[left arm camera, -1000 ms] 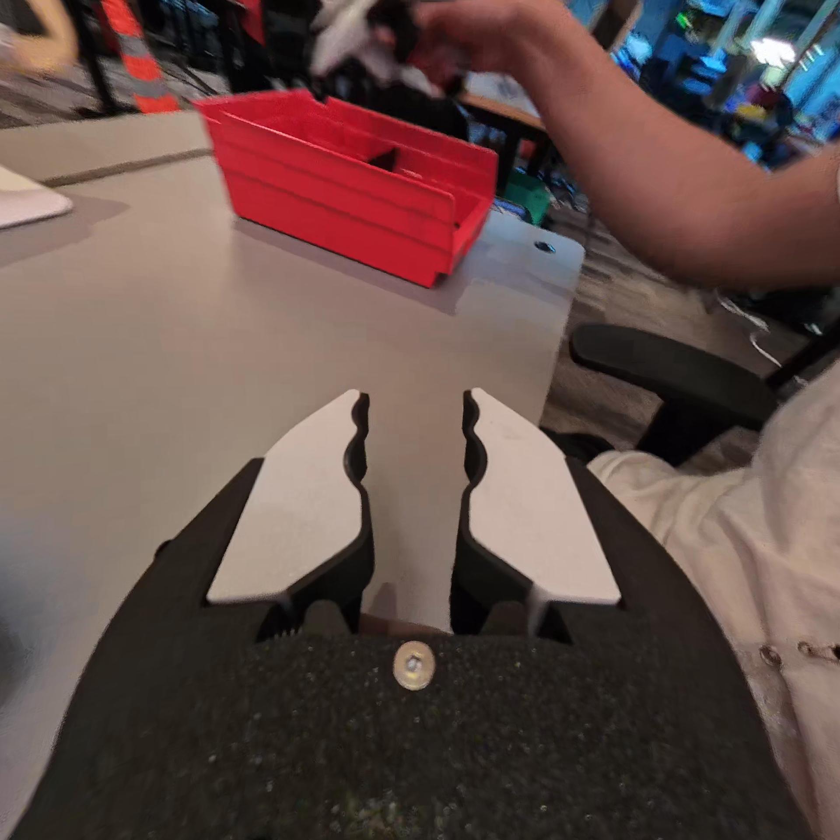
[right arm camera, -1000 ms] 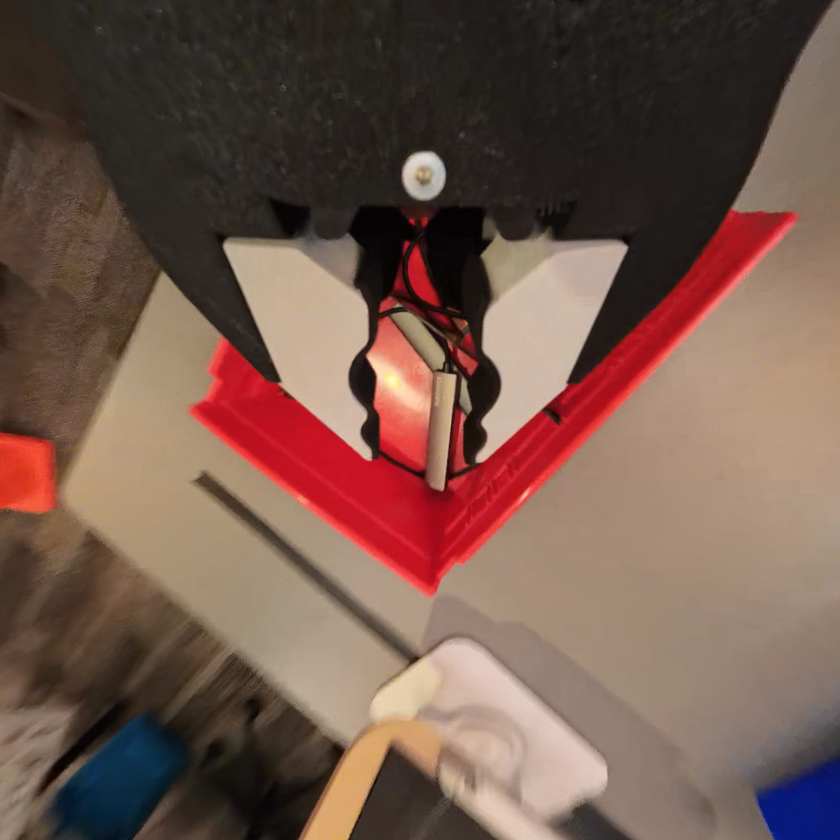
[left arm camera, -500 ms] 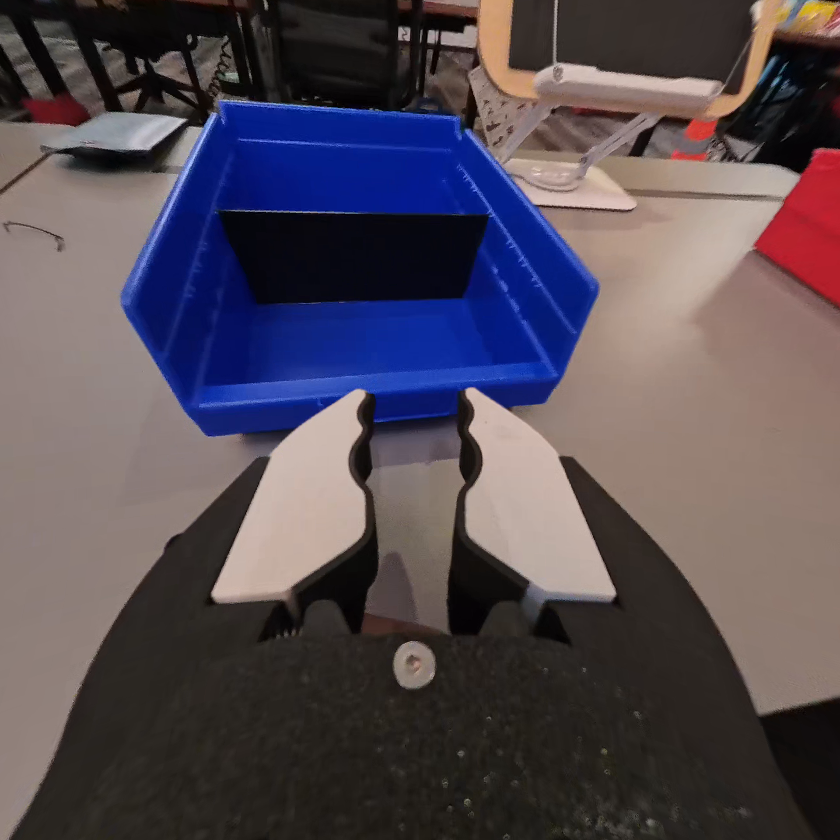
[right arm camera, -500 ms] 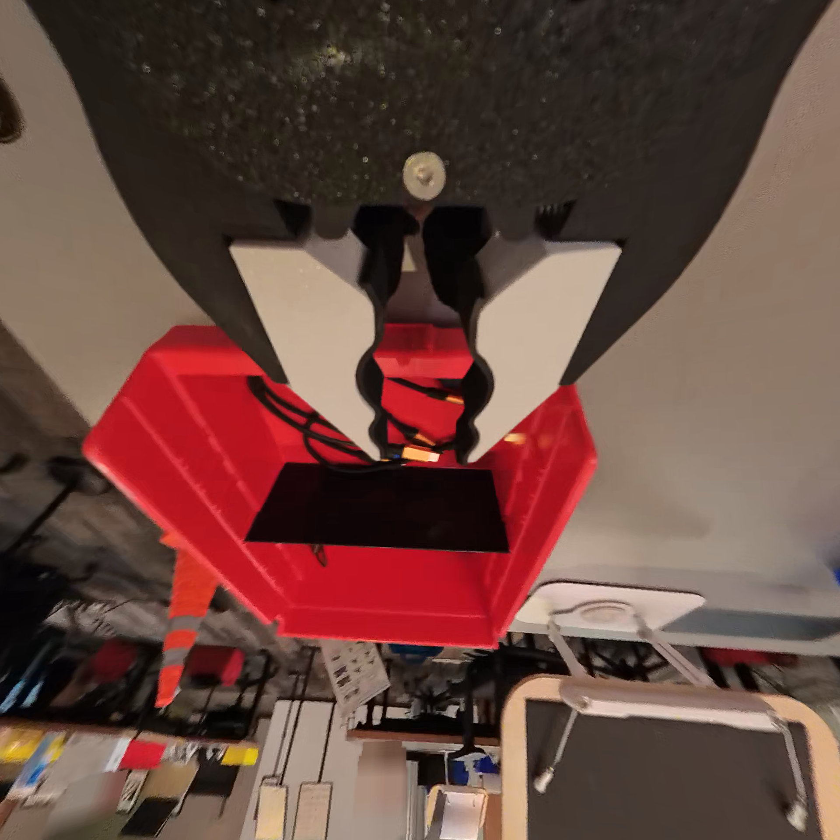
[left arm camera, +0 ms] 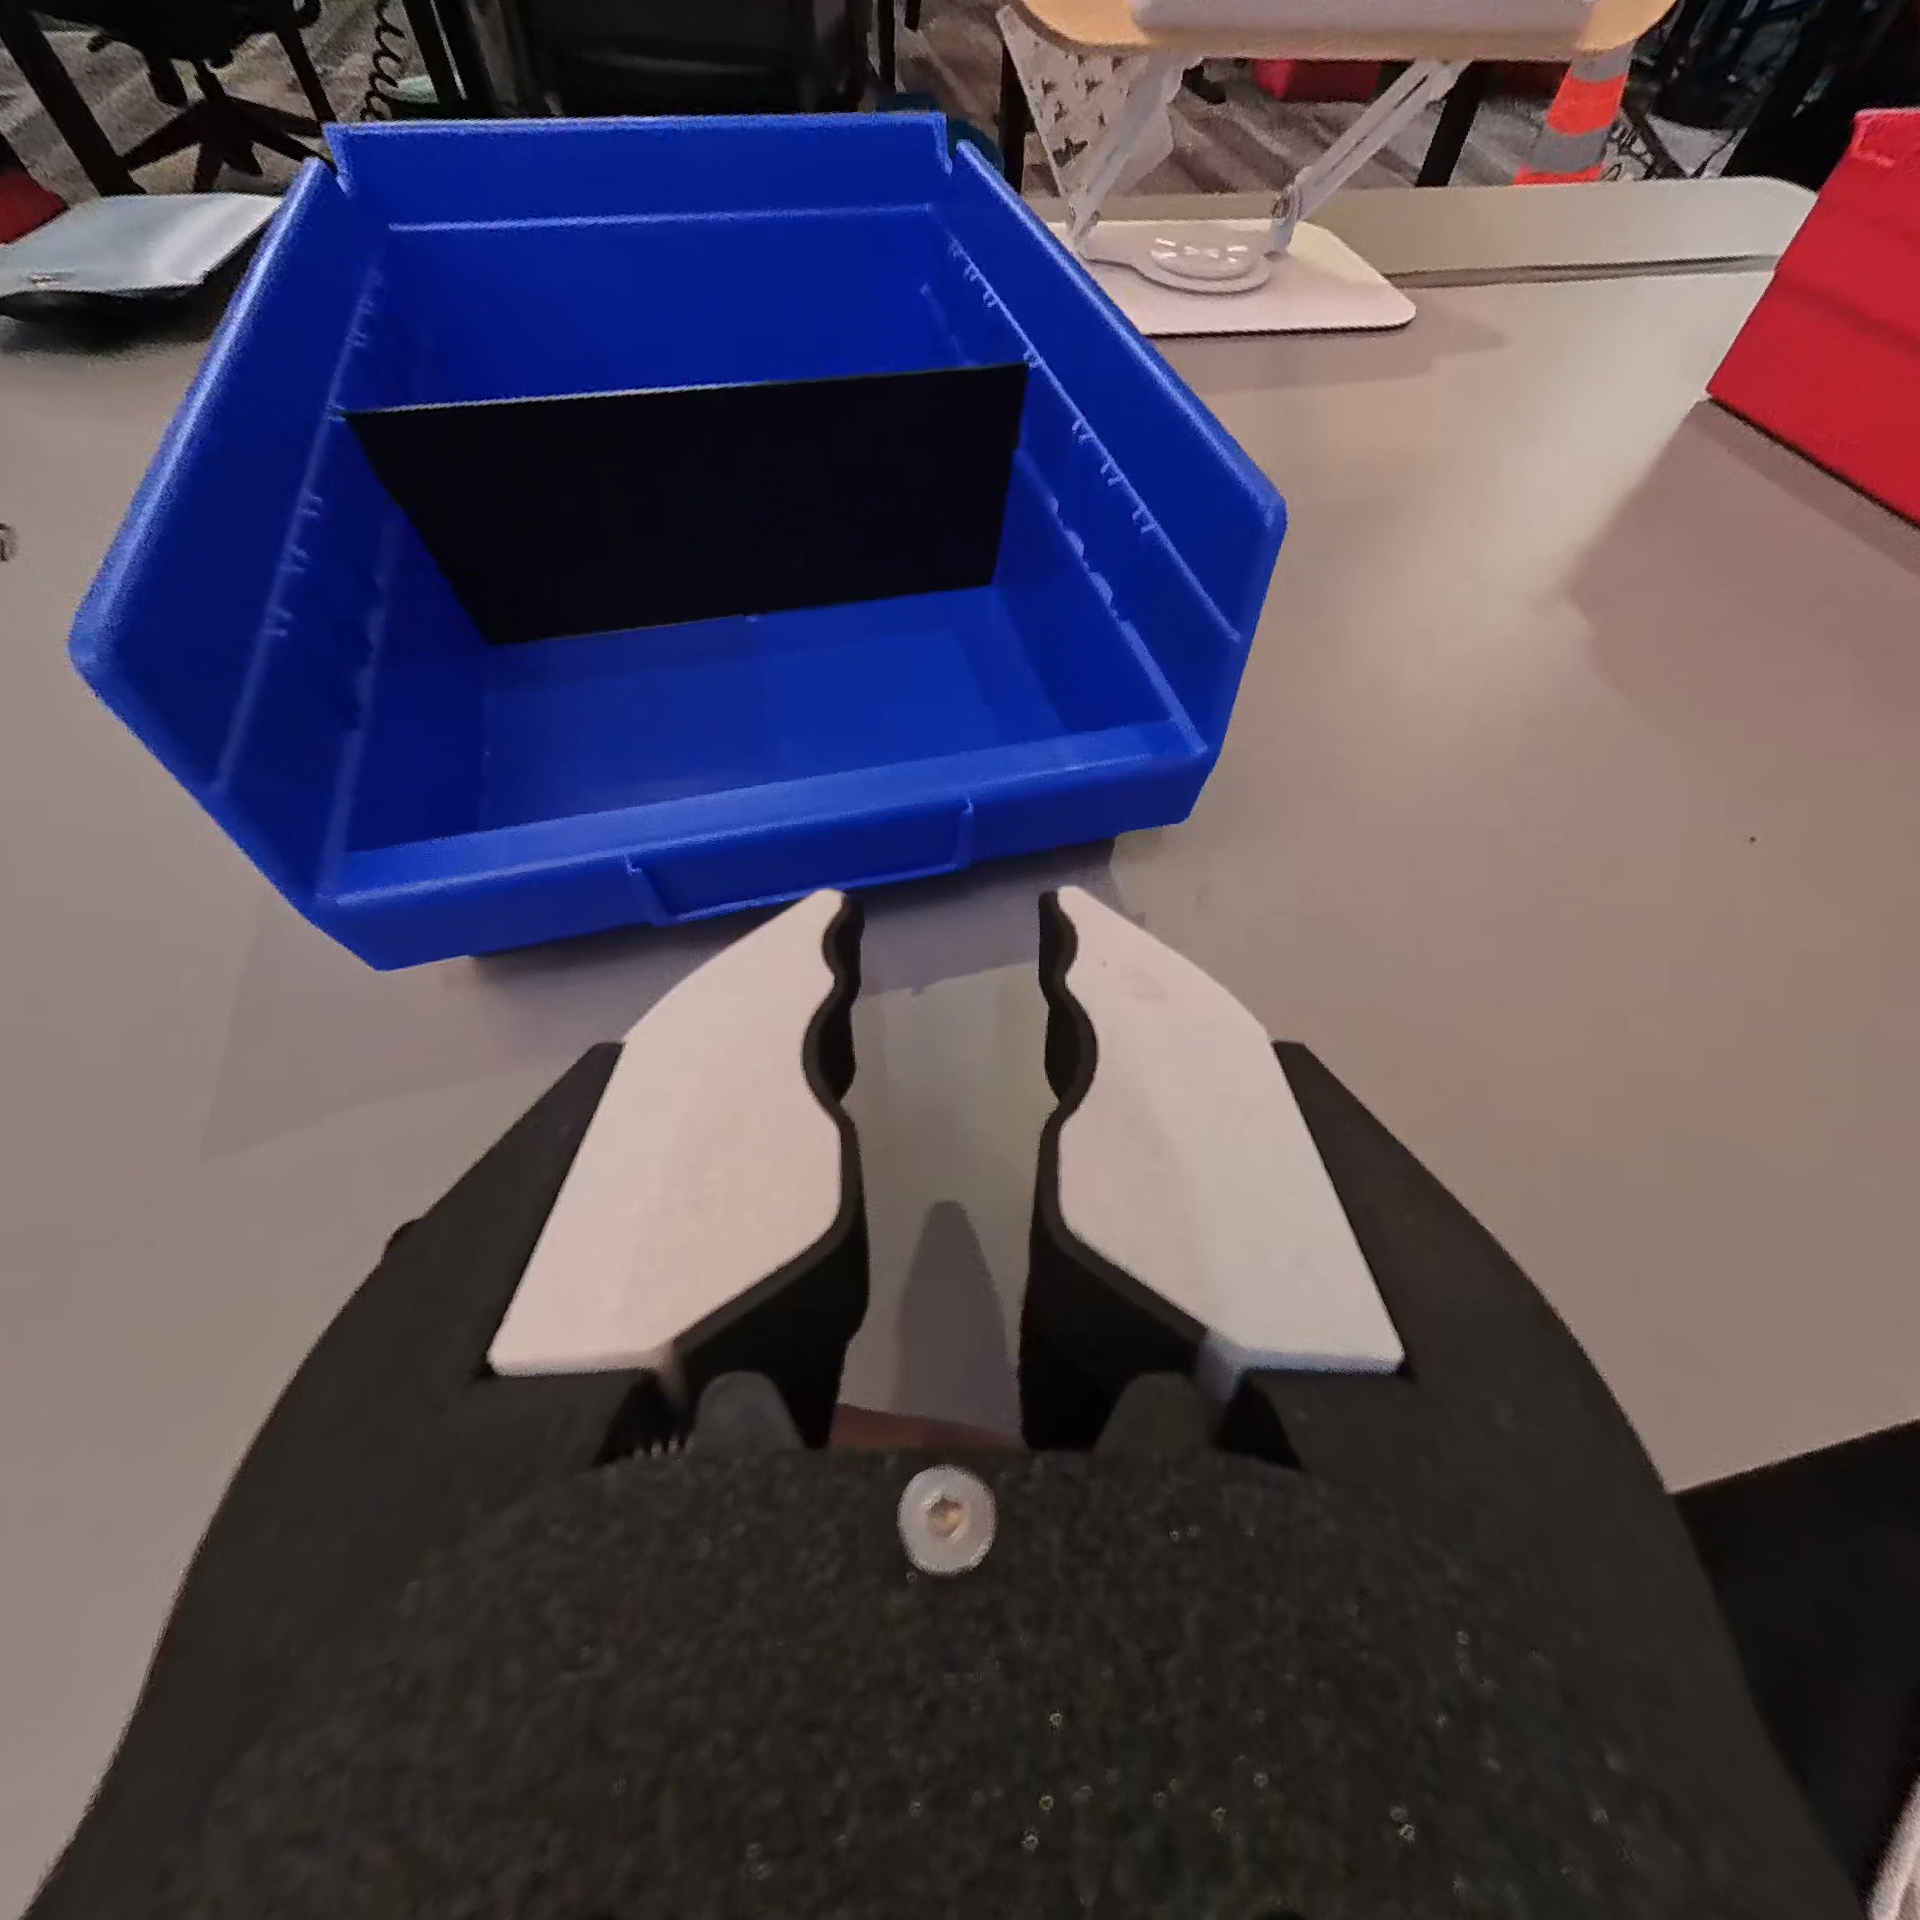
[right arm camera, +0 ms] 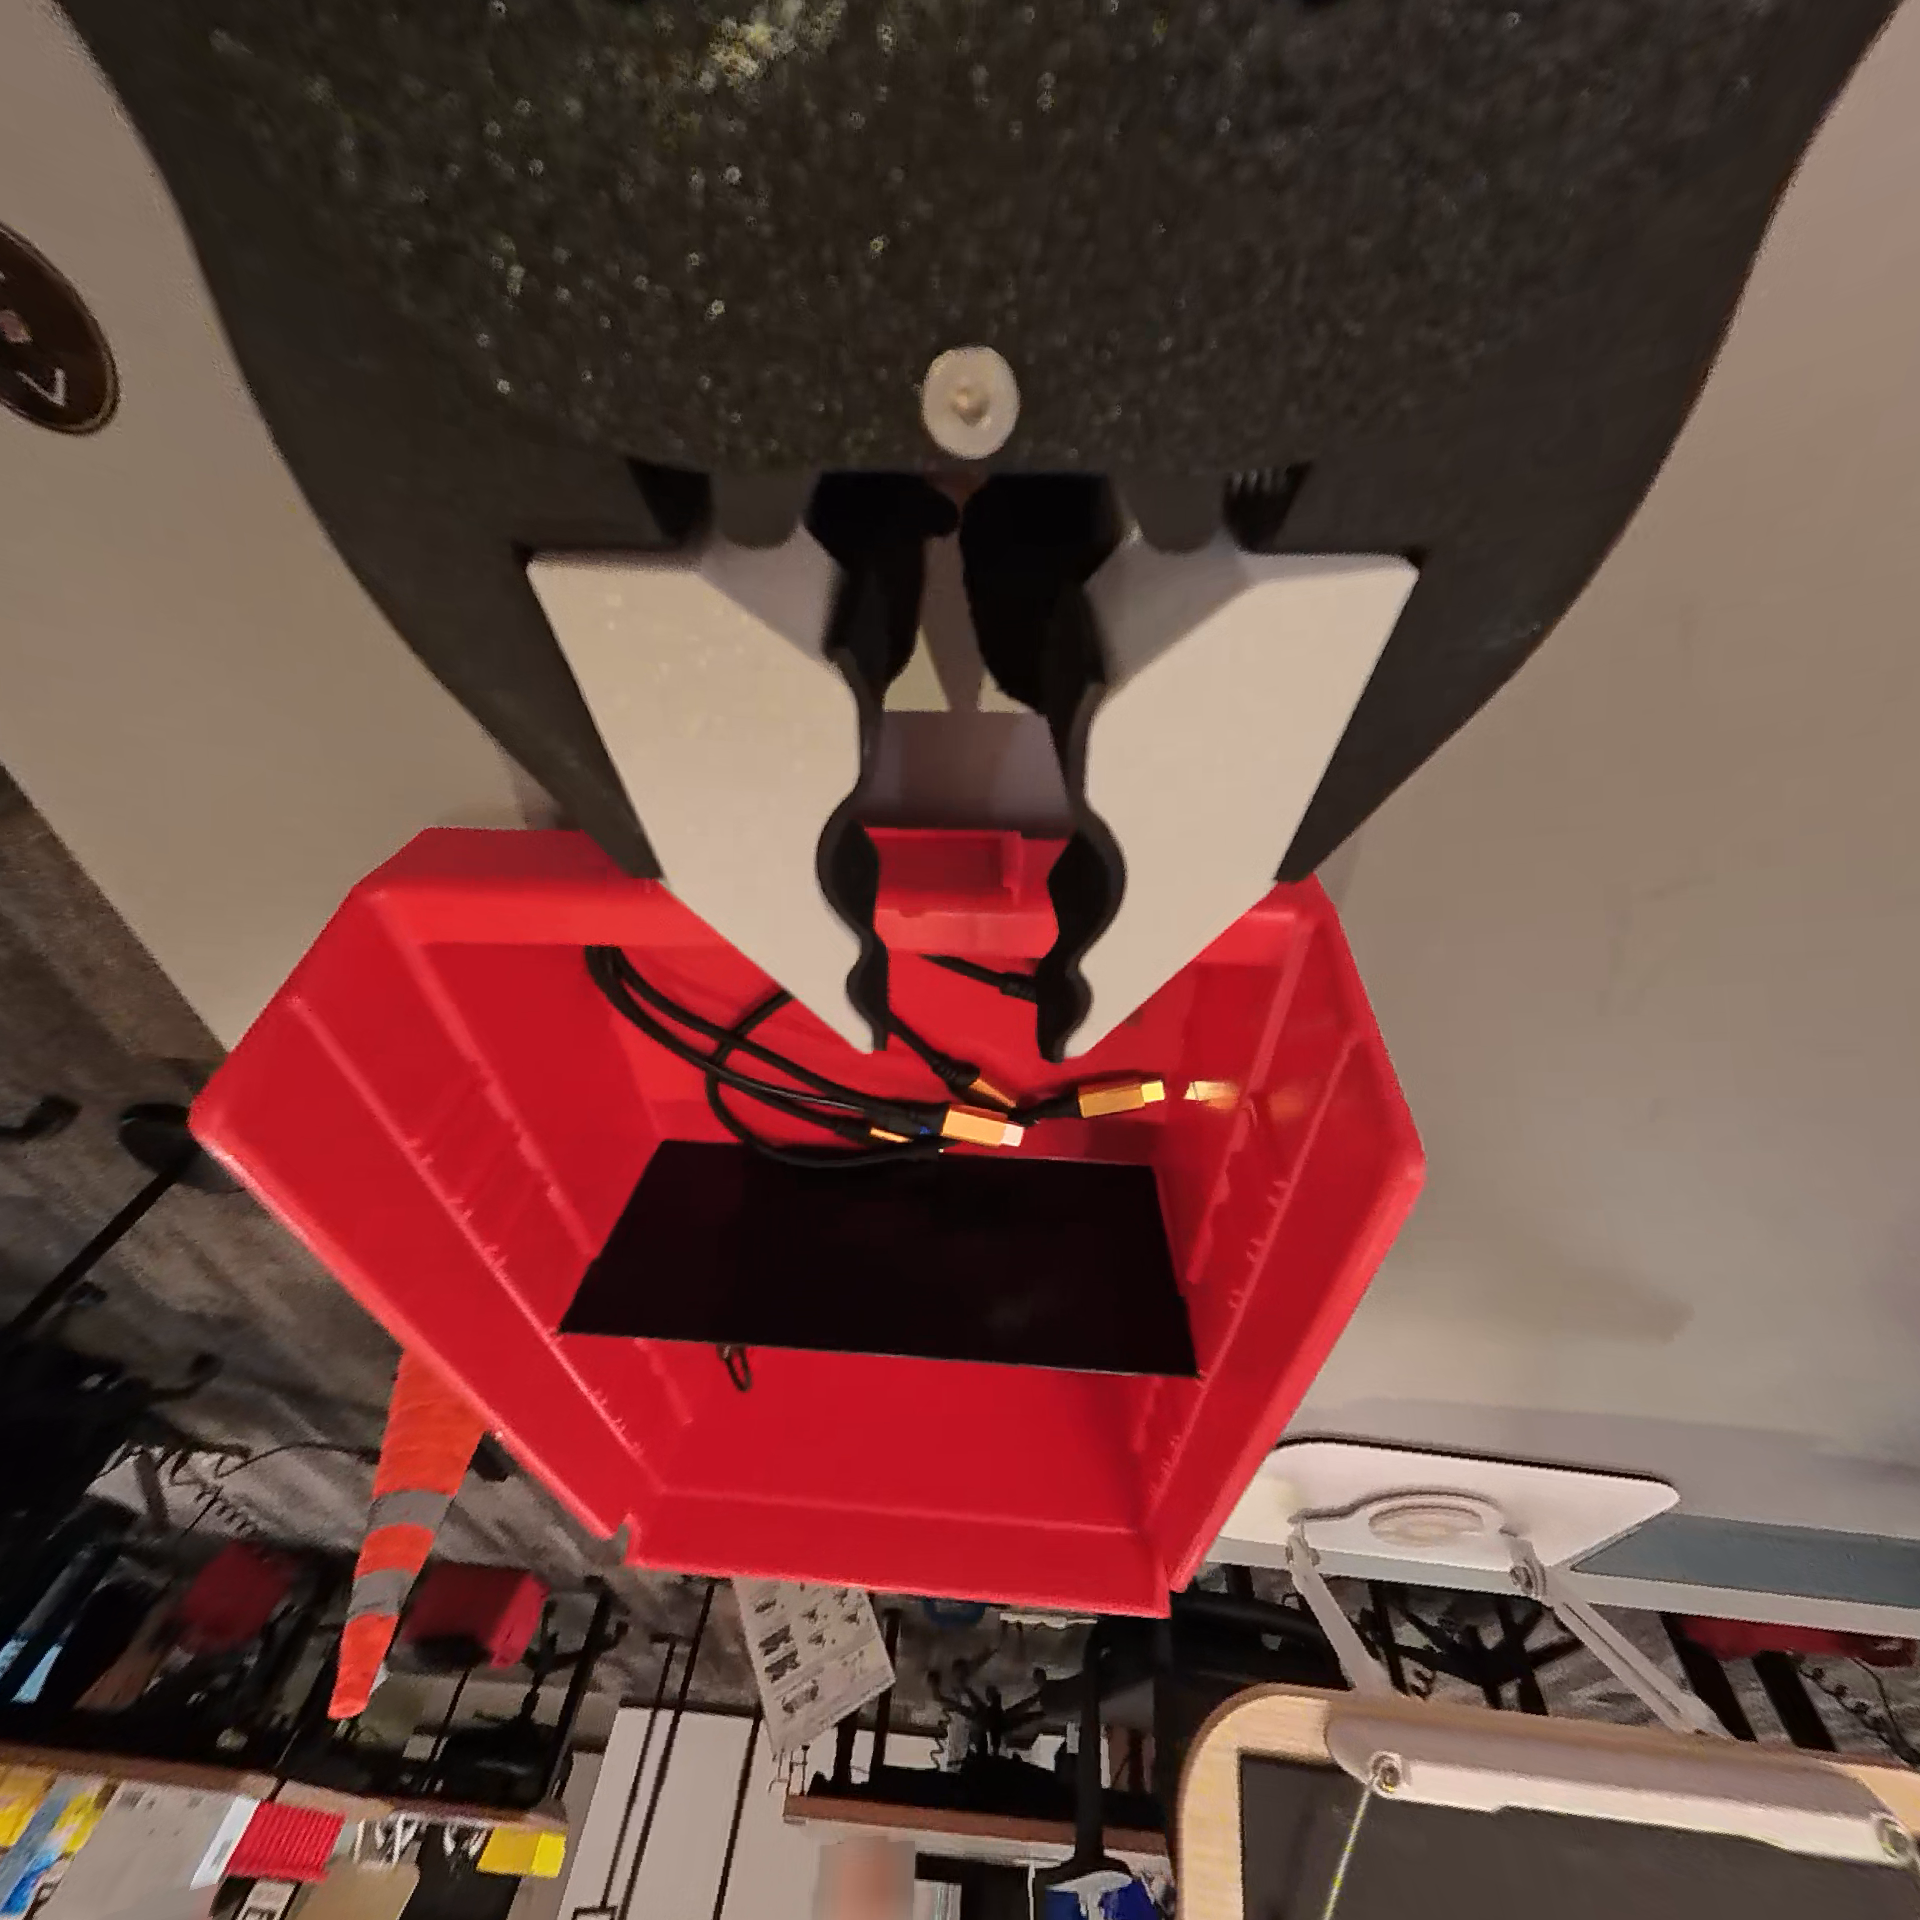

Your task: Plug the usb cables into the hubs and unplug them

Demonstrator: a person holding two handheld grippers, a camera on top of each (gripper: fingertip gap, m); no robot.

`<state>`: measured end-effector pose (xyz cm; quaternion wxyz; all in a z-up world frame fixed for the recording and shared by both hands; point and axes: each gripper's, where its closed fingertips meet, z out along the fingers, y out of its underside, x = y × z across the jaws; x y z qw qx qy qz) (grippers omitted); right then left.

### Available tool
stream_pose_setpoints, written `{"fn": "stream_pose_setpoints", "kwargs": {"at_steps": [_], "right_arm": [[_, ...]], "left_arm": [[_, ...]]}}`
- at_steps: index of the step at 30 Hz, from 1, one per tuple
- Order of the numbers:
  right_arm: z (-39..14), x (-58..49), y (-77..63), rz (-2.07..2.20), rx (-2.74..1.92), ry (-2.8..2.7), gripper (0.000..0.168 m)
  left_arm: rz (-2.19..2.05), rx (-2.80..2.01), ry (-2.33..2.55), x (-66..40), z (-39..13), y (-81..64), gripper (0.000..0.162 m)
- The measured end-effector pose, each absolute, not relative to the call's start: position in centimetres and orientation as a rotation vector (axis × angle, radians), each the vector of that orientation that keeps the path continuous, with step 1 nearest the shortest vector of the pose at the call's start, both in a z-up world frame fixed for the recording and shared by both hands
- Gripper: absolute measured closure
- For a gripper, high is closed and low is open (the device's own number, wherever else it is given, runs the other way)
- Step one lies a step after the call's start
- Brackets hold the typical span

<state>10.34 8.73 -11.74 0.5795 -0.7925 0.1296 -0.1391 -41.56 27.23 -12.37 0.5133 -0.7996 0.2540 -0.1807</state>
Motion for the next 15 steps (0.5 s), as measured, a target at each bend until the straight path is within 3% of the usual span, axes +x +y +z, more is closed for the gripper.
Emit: {"fn": "stream_pose_setpoints", "kwargs": {"at_steps": [8, 13, 15], "right_arm": [[-11.7, 10.7, 9.2, -0.26, -1.842, 0.327, 0.141], [-6.1, 7.1, 9.4, -0.096, -1.56, 0.206, 0.141], [-6.8, 5.7, 10.0, -0.108, -1.609, 0.153, 0.139]], "left_arm": [[-0.444, -1.934, 0.616, -41.1, -12.7, 27.9, 0.13], [-0.47, -1.941, 0.593, -40.9, -12.8, 28.0, 0.134], [-0.427, -1.95, 0.572, -41.1, -12.9, 28.2, 0.138]]}}
